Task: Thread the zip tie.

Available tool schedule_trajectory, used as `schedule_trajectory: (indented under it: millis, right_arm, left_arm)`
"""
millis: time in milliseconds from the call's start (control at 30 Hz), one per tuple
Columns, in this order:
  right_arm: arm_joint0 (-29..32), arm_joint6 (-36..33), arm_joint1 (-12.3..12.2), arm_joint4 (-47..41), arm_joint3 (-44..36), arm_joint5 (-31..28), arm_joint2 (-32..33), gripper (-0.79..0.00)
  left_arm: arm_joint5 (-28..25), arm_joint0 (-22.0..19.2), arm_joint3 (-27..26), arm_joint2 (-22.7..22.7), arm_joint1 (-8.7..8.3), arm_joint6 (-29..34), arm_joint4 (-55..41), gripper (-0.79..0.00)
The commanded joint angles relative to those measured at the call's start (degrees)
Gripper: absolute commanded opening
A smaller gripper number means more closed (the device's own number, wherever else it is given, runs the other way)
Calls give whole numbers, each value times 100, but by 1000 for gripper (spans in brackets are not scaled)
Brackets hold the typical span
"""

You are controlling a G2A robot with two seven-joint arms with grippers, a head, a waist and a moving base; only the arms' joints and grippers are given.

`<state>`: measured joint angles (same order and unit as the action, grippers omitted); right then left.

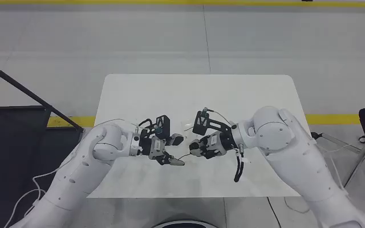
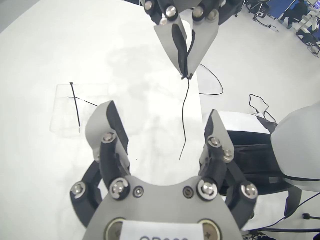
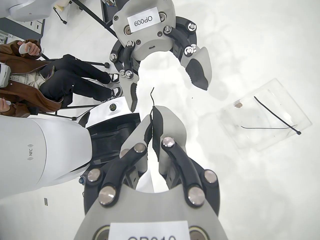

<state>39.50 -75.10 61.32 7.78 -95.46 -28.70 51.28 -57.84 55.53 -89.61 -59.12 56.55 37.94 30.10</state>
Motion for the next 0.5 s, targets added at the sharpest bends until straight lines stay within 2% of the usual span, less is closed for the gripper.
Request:
schedule_trajectory:
  millis: [0,133,467]
  right_arm:
    - [-13,-1,-3,-11,10,5,-15,-785]
    - [-53,5,-3,-32,37,14,-60,-785]
    - [-166,-3,3,-62,115,92,-190,-785]
  left_arm:
    - [-16,-28,28,48,4,-24,13,-425]
    - [-16,-82,56,156,3,-32,11,-462]
    - [-16,-202,86,334,-22,-137,29,-459]
